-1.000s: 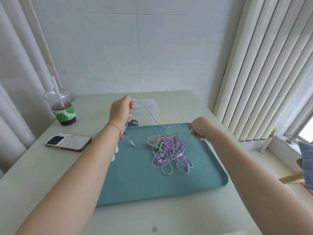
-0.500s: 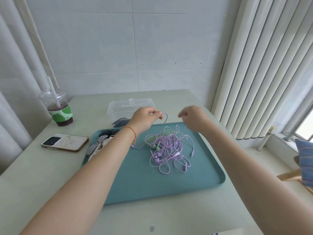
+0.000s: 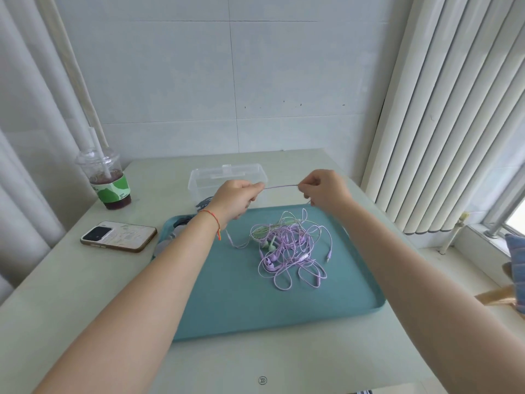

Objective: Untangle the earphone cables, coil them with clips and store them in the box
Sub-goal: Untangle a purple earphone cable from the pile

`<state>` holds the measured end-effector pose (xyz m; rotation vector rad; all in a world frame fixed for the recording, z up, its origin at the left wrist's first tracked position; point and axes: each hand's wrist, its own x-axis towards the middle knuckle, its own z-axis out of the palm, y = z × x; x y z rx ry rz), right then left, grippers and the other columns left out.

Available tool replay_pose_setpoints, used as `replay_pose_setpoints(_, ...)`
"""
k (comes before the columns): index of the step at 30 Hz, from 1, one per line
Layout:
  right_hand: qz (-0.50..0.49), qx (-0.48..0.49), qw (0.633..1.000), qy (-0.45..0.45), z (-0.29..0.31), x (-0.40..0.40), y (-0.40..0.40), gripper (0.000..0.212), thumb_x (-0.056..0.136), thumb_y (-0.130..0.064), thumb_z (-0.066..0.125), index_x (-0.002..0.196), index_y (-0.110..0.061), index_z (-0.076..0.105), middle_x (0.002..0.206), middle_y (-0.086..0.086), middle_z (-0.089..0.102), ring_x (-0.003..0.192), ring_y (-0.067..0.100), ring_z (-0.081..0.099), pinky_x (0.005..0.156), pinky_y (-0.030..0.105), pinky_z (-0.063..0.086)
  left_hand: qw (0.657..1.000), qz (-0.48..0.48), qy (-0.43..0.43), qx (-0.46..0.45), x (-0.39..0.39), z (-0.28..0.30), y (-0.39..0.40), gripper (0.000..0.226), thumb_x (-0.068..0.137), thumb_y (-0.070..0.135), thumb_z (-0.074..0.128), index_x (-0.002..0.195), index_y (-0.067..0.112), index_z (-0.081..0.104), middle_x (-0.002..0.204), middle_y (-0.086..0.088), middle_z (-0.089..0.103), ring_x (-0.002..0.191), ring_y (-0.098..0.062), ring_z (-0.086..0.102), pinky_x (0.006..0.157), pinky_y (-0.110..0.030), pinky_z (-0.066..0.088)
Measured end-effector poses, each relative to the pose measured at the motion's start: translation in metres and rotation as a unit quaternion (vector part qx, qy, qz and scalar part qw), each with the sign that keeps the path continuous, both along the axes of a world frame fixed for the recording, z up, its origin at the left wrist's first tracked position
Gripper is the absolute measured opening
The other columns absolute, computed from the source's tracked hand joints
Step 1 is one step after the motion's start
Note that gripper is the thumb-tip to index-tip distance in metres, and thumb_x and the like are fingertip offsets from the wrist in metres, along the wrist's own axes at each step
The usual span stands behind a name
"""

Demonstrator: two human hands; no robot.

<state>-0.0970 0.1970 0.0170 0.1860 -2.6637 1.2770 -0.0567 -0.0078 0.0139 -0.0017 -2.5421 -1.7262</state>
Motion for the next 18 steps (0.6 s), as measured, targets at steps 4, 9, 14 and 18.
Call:
replay_pose_setpoints(4, -0.138, 0.019, 0.990, -0.002, -0.010, -0.014, 0.034, 0.017, 0.084, -0.008, 0.053, 0.074, -0.007, 0.066, 0.075, 0.011, 0.067, 0.076, 0.030, 0.063, 0.066, 0.030, 0.050, 0.999, 0.047, 0.010, 0.002, -0.003, 0.001, -0.012, 0.036, 0.092, 0.028, 0.058, 0.060, 0.017, 0.047, 0.041, 0.008, 0.029, 0.035, -0.010, 0.023, 0.038, -0.015, 0.020)
replay_pose_setpoints(9, -0.152, 0.115, 0.981, -0.042, -0.005, -0.009, 0.039, 0.026, 0.081, 0.001, 0.047, 0.092, -0.003, 0.069, 0.099, 0.017, 0.065, 0.096, 0.034, 0.060, 0.075, 0.032, 0.049, 0.999, 0.046, 0.015, 0.018, -0.005, 0.010, -0.011, 0.024, 0.084, 0.009, 0.049, 0.061, 0.012, 0.053, 0.040, 0.008, 0.029, 0.038, -0.013, 0.022, 0.039, -0.018, 0.019)
replay_pose_setpoints(14, 0.014, 0.064, 0.990, 0.125, 0.018, 0.013, -0.012, 0.040, 0.087, 0.001, 0.049, 0.123, -0.011, 0.063, 0.121, 0.007, 0.062, 0.098, 0.023, 0.061, 0.084, 0.021, 0.042, 0.994, -0.027, 0.056, -0.094, -0.003, 0.015, 0.011, 0.020, 0.091, 0.020, 0.056, 0.076, 0.021, 0.069, 0.039, 0.014, 0.042, 0.038, -0.003, 0.036, 0.043, -0.018, 0.028)
replay_pose_setpoints(18, 0.177, 0.094, 0.975, 0.095, 0.020, 0.029, -0.041, 0.038, 0.085, -0.005, 0.058, 0.122, -0.018, 0.060, 0.100, 0.000, 0.064, 0.077, 0.014, 0.058, 0.066, 0.016, 0.043, 0.994, -0.020, 0.050, -0.091, -0.007, 0.014, 0.018, 0.027, 0.091, 0.031, 0.061, 0.068, 0.018, 0.062, 0.054, 0.004, 0.049, 0.049, -0.011, 0.041, 0.048, -0.024, 0.031)
